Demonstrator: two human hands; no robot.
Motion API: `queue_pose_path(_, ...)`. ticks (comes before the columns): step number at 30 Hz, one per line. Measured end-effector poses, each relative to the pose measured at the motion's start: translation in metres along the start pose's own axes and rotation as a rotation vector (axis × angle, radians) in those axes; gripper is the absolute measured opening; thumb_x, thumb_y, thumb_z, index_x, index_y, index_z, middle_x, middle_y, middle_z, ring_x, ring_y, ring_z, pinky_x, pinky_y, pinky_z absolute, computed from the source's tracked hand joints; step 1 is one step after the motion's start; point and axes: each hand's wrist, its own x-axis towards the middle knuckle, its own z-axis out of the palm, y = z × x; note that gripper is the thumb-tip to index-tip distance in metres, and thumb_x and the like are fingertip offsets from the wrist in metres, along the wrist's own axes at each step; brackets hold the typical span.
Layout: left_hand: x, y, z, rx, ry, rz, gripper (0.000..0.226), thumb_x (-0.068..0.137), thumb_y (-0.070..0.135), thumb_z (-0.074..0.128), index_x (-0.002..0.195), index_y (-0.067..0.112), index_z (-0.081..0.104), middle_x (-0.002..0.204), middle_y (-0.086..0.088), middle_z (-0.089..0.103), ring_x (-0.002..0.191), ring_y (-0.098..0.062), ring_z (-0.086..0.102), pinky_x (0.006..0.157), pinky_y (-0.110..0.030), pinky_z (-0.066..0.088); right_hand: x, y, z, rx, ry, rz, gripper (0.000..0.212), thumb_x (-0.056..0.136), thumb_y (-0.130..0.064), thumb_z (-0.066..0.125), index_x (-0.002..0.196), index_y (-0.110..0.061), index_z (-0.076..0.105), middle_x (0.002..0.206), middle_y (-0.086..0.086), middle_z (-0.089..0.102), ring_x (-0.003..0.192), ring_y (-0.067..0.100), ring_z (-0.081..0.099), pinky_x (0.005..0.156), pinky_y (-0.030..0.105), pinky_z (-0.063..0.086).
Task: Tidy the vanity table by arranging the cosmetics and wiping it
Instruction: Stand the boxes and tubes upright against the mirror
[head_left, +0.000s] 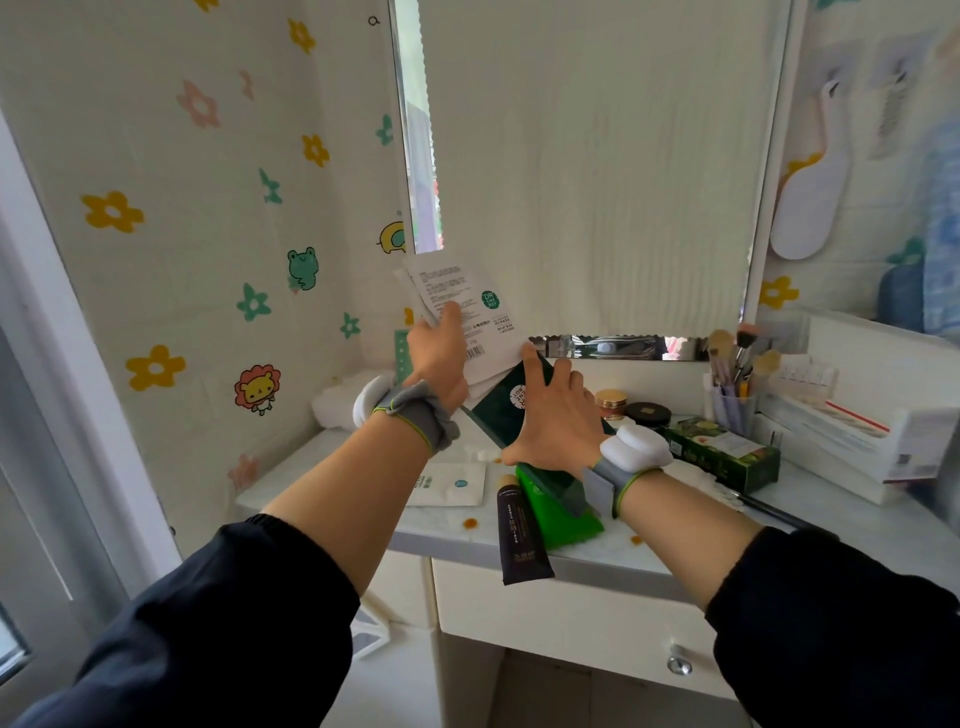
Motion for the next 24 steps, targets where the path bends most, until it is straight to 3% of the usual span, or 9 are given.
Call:
queue_pose_path(2,0.000,-0.002,-0.001,-0.019,0.008,0.031,0.009,0.094,0.025,0.055,0.089,0.017,0.053,0.093,-0.004,0.068,0.080,-0.022,0.069,0.071,-0.037,0.060,0.001,0.000,0.000,0.012,-0.002,-0.017,0.130,0.057,-0.044,0.084,0.151,-0.021,-0.003,0.141,0.019,0.026,0.126,0.036,0.034,0.103,0.043,0.036)
queue_pose_path(5,0.000,-0.005,-0.004,-0.049,-0.004,0.051,0.019,0.096,0.025,0.053,0.111,0.013,0.056,0.097,-0.003,0.068,0.077,-0.017,0.069,0.059,-0.029,0.058,0.003,0.003,0.000,0.035,-0.008,-0.045,0.132,0.056,-0.047,0.083,0.151,-0.020,-0.005,0.141,0.020,0.024,0.127,0.038,0.033,0.102,0.045,0.038)
queue_pose_path(7,0.001,-0.008,-0.006,-0.045,-0.003,0.057,0.025,0.097,0.025,0.053,0.118,0.012,0.055,0.102,-0.005,0.068,0.079,-0.019,0.069,0.062,-0.031,0.059,0.004,0.004,0.000,0.035,-0.004,-0.047,0.133,0.056,-0.047,0.084,0.151,-0.020,-0.005,0.142,0.021,0.023,0.126,0.038,0.033,0.101,0.045,0.039)
queue_pose_path(10,0.001,-0.012,-0.009,-0.029,0.003,0.065,0.026,0.097,0.025,0.053,0.118,0.010,0.055,0.108,-0.008,0.068,0.086,-0.022,0.068,0.069,-0.033,0.059,0.004,0.006,0.001,0.036,-0.008,-0.052,0.134,0.055,-0.048,0.084,0.151,-0.021,-0.006,0.141,0.021,0.023,0.126,0.038,0.034,0.101,0.045,0.040)
queue_pose_path(24,0.000,-0.020,-0.009,0.029,0.029,0.055,0.033,0.098,0.025,0.051,0.126,0.008,0.054,0.114,-0.010,0.067,0.084,-0.022,0.067,0.060,-0.029,0.057,0.006,0.003,0.003,0.055,-0.030,-0.069,0.135,0.056,-0.047,0.083,0.151,-0.022,-0.009,0.140,0.020,0.023,0.125,0.038,0.033,0.098,0.045,0.042)
